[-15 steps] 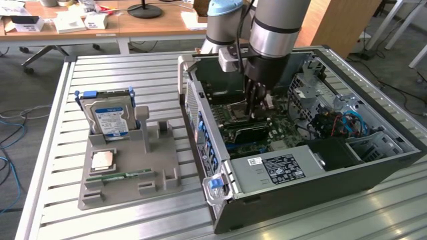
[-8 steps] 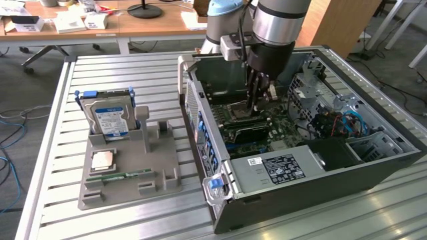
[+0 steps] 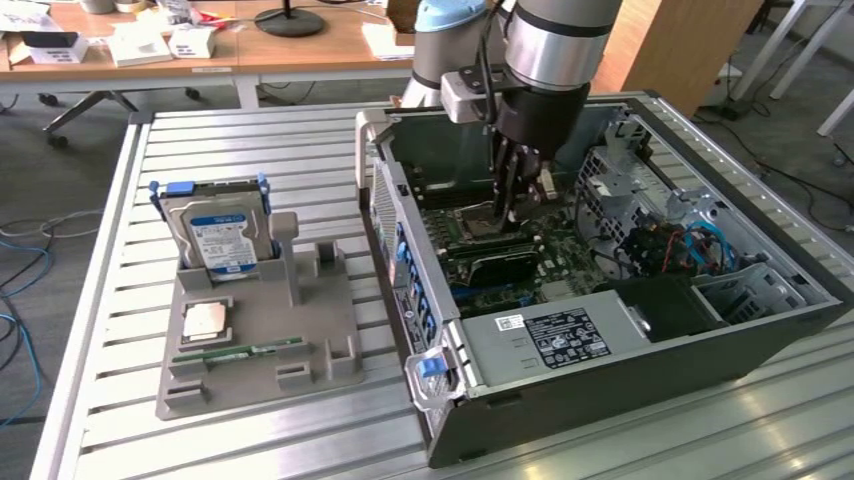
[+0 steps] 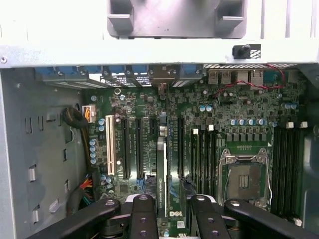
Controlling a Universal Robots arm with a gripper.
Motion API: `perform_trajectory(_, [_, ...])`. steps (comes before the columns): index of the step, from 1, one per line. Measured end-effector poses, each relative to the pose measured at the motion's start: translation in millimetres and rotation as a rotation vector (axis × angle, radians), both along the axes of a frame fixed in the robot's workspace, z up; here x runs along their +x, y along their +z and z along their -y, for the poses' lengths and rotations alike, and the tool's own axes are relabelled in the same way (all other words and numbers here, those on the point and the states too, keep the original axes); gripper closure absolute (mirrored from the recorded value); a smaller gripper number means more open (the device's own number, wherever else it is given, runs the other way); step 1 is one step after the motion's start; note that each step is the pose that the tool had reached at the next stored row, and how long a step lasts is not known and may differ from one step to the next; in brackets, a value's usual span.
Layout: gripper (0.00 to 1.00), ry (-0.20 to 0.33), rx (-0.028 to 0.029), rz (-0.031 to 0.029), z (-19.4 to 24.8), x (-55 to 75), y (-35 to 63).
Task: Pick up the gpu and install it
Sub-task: 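Insert the gpu into the slot, then press down on the gpu until it lock into place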
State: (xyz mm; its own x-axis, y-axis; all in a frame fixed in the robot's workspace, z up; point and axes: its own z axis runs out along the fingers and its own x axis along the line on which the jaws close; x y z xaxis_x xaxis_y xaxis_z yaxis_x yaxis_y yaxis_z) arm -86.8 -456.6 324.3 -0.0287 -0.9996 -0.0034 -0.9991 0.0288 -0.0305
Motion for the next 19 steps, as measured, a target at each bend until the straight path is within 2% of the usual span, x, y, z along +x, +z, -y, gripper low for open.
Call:
perform_trajectory(16, [0.67,0.004,0.0001,0.0,0.0,0.0,0.0])
perform_trajectory(17, [0.68,0.004,0.0001,0.0001,0.0,0.0,-0.1])
perform_trajectory(18, [0.75,0.004,0.0001,0.0,0.0,0.0,0.0])
perform_trajectory(19, [0.75,0.004,0.0001,0.0001,0.0,0.0,-0.1])
